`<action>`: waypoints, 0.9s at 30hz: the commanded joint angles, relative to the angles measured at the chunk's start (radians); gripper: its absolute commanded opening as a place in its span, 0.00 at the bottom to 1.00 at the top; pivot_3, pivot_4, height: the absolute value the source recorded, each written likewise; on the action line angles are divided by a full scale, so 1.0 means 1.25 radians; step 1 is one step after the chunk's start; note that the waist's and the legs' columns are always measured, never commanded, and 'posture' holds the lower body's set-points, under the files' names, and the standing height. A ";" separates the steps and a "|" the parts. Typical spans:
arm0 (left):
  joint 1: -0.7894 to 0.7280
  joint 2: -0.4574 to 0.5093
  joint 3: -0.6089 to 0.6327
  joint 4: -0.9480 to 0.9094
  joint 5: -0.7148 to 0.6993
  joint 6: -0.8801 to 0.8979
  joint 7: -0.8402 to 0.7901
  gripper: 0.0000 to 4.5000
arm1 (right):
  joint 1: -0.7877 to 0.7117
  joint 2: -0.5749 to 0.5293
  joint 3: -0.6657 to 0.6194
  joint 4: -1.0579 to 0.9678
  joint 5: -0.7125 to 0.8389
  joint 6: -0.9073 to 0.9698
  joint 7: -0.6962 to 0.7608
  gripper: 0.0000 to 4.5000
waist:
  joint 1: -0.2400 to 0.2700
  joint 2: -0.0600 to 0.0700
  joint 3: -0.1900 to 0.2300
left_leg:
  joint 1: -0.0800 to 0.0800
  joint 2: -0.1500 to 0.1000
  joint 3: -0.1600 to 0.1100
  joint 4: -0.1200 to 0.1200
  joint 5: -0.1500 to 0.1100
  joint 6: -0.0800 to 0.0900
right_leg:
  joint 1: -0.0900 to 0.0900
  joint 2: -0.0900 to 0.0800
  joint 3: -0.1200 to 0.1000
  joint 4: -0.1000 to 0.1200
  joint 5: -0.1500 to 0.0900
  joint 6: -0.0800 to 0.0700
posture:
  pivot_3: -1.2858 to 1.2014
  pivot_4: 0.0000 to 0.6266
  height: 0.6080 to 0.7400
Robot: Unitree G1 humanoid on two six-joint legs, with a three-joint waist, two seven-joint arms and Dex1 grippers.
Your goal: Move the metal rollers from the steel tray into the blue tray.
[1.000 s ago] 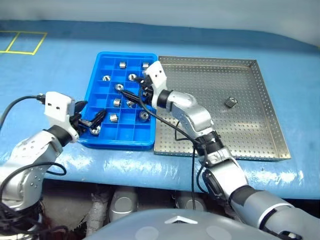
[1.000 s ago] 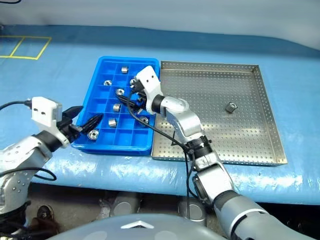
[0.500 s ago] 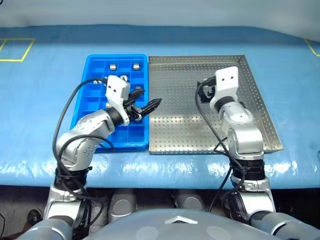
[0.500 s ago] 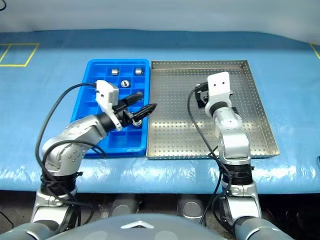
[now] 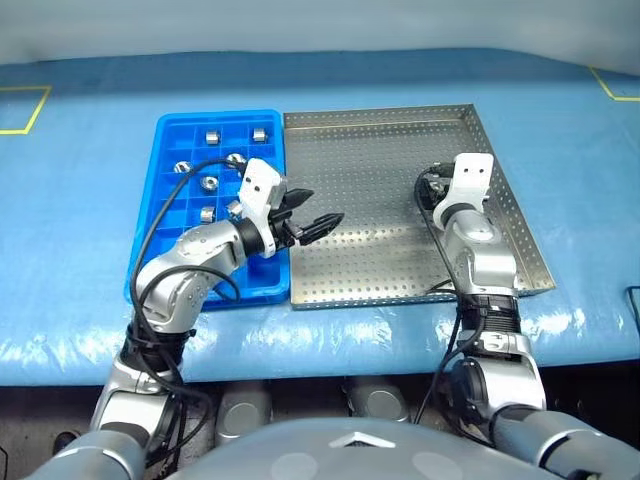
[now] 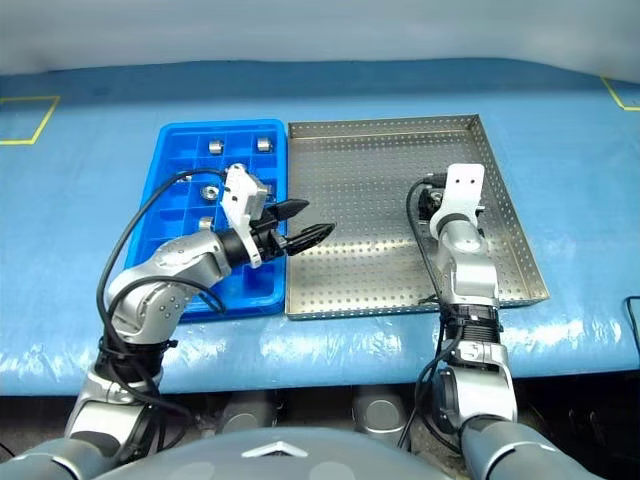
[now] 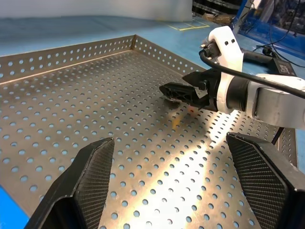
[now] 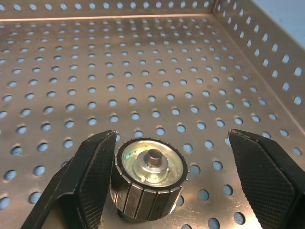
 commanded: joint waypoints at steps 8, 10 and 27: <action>0.005 0.013 0.022 -0.052 0.005 -0.010 0.008 0.92 | -0.016 0.010 -0.017 -0.028 0.053 0.003 0.000 0.53 | 0.010 0.000 0.000 | 0.000 0.000 0.000 0.000 0.000 0.000 | 0.000 0.000 0.000 0.000 0.000 0.000 | 0.53 0.24 1.00; 0.004 0.021 0.022 -0.051 0.005 -0.010 0.001 0.92 | 0.002 0.016 -0.011 -0.095 0.072 0.029 0.016 0.42 | 0.011 0.000 0.000 | 0.000 0.000 0.000 0.000 0.000 0.000 | 0.000 0.000 0.000 0.000 0.000 0.000 | 0.53 0.24 1.00; 0.020 0.280 0.270 -0.024 0.064 -0.014 -0.008 0.92 | 0.048 0.054 0.423 -0.651 0.325 0.378 0.320 0.42 | 0.006 0.000 0.001 | 0.000 0.001 -0.001 0.000 0.000 0.000 | -0.001 0.001 -0.001 0.000 -0.003 0.003 | 0.54 0.24 1.00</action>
